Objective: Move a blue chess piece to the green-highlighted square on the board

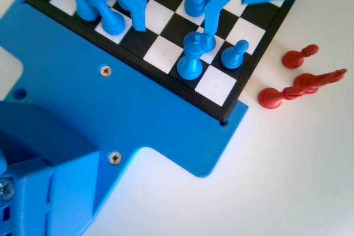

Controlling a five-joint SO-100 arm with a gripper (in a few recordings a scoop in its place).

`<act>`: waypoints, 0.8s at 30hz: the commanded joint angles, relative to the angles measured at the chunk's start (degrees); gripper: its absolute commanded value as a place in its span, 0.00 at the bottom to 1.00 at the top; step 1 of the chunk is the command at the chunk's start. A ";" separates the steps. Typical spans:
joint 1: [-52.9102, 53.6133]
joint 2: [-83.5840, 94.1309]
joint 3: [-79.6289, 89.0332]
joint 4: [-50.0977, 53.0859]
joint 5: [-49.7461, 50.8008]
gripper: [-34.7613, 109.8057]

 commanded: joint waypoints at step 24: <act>6.59 0.09 -9.84 8.17 -7.12 0.36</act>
